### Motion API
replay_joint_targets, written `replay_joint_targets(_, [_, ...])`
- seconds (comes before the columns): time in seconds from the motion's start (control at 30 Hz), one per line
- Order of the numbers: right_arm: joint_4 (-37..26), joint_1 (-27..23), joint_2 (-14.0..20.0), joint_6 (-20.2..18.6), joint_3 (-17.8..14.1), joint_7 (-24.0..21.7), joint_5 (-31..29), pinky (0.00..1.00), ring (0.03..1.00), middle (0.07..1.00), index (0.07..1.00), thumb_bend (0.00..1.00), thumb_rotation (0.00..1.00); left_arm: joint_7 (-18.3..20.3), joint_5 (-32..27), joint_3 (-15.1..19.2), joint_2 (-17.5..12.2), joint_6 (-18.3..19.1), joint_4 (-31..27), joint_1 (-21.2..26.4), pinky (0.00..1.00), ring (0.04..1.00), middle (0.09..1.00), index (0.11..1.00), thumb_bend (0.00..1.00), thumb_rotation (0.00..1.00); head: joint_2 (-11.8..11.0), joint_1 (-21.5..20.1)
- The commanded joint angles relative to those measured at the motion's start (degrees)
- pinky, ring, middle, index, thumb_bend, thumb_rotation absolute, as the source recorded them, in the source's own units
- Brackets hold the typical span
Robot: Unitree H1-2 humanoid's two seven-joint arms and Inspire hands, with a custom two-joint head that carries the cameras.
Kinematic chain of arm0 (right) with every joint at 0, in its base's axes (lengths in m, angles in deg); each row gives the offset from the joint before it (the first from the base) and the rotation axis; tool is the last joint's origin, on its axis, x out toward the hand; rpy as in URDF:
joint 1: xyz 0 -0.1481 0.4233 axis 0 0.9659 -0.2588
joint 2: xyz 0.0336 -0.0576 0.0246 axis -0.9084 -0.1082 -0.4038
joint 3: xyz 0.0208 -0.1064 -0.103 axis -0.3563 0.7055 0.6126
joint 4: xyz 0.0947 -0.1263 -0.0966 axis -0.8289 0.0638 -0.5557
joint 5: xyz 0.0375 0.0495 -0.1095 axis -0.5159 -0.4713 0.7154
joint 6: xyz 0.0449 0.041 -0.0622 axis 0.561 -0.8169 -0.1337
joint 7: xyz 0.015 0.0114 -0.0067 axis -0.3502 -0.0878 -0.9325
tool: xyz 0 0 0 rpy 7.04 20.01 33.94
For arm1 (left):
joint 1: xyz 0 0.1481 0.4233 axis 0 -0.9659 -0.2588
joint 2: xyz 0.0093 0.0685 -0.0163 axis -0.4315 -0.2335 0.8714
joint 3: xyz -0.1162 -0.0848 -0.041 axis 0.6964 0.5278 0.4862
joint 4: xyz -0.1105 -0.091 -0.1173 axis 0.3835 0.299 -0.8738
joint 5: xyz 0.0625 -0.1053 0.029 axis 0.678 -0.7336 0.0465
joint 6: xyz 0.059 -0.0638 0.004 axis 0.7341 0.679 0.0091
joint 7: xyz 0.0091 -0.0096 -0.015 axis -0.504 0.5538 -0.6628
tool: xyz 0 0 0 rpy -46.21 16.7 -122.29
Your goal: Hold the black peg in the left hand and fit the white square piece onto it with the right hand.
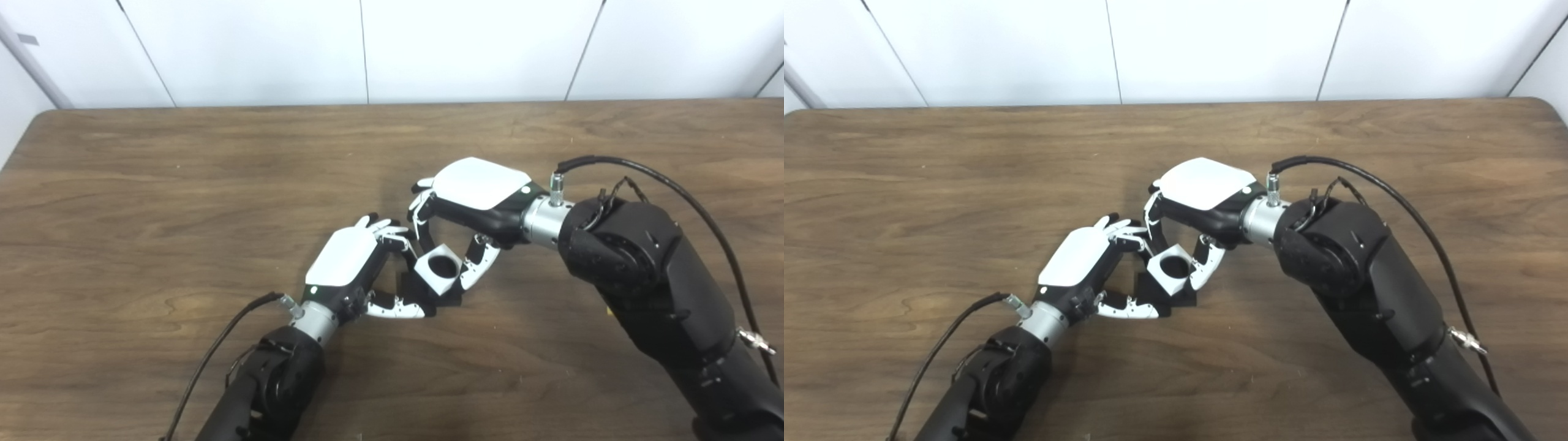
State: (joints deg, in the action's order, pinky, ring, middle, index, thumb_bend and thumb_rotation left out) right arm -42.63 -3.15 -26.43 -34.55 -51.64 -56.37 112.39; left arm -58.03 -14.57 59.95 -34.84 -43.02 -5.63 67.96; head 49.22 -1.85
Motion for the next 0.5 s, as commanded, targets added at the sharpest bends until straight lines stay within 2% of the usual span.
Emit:
replay_joint_targets(0.0, [-0.8, -1.32, 0.33, 1.6, -1.03, 2.58, -0.83, 0.87, 0.925, 0.809, 0.6, 0.98, 0.31, 2.62, -0.13, -0.8, -0.58, 0.84, 1.37, -1.11, 1.0, 0.888, 0.798, 0.485, 0.52, 0.05, 0.04, -0.07])
replay_joint_targets(0.17, [-1.19, -1.44, 0.6, 1.57, -1.34, 2.29, -1.72, 0.88, 0.929, 0.822, 0.607, 1.0, 0.37, 2.72, -0.01, -0.75, -0.8, 0.83, 1.15, -1.12, 1.0, 0.888, 0.797, 0.485, 0.52, 0.05, 0.19, -0.26])
replay_joint_targets(0.47, [-3.16, -0.81, 1.74, 0.72, -2.79, 1.84, -1.9, 0.88, 0.928, 0.827, 0.602, 1.0, 0.32, 2.91, -0.13, -0.62, -1.01, 0.92, 0.97, -1.23, 1.0, 0.887, 0.798, 0.485, 0.52, 0.05, 0.36, -0.55])
